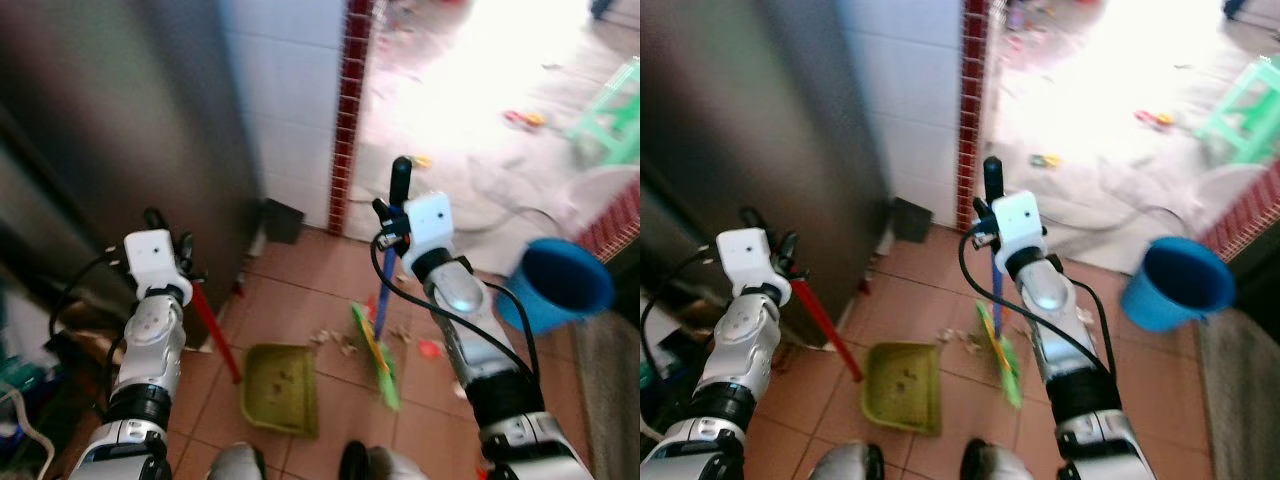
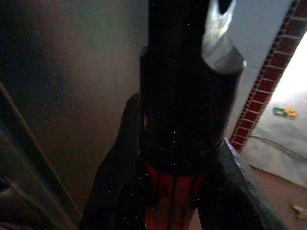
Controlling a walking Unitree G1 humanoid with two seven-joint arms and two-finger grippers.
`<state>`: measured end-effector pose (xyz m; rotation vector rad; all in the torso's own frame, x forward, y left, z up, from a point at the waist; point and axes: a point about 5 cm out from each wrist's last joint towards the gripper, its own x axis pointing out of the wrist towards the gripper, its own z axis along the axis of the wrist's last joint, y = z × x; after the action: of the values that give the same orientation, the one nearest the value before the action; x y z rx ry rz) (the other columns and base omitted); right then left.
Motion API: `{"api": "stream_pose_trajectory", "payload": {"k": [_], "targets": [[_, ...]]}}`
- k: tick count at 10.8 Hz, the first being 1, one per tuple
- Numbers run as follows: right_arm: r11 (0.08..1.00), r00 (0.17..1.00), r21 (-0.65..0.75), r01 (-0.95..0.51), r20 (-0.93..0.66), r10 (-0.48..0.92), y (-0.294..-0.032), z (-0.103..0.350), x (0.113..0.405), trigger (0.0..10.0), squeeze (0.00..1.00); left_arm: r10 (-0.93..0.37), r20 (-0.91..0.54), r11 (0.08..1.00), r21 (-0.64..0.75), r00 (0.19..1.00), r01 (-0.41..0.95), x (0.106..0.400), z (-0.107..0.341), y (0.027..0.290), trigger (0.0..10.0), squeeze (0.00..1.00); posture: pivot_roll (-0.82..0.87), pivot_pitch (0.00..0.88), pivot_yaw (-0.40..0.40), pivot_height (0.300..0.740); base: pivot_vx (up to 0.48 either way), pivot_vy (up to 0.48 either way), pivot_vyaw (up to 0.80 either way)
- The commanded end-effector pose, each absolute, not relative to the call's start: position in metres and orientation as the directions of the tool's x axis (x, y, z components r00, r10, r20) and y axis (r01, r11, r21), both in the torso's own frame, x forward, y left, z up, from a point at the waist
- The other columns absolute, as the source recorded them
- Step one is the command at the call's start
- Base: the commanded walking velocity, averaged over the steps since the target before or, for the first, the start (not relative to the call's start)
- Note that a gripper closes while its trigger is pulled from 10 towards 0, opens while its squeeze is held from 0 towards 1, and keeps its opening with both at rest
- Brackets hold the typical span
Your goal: Sweep floor
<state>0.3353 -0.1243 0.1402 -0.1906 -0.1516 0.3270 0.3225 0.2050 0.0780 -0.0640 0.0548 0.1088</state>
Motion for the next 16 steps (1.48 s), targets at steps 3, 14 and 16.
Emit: {"api": "stream_pose_trajectory", "payload": {"k": [3, 14, 16], "targets": [[0.928, 0.920, -0.219, -0.302, 0.188, 0.344, -0.116, 0.148, 0.338, 10.0, 0.00, 0.003, 0.062, 0.994, -0.111, 0.998, 0.004, 0.327, 0.110, 0.196, 10.0, 0.00, 0.00, 0.000, 0.036, 0.740, 0.000, 0.000, 0.00], [0.945, 0.957, -0.293, -0.144, 0.202, 0.208, -0.130, 0.157, 0.340, 10.0, 0.00, 0.173, -0.031, 0.985, 0.017, 0.984, -0.172, 0.259, 0.093, 0.185, 10.0, 0.00, 0.02, 0.059, 0.021, 0.740, 0.000, 0.000, 0.00], [0.951, 0.958, -0.262, -0.164, 0.187, 0.217, -0.122, 0.148, 0.332, 10.0, 0.00, 0.105, -0.050, 0.994, -0.001, 0.993, -0.105, 0.261, 0.093, 0.169, 10.0, 0.00, 0.01, 0.057, 0.012, 0.740, 0.000, 0.000, 0.00]]}}
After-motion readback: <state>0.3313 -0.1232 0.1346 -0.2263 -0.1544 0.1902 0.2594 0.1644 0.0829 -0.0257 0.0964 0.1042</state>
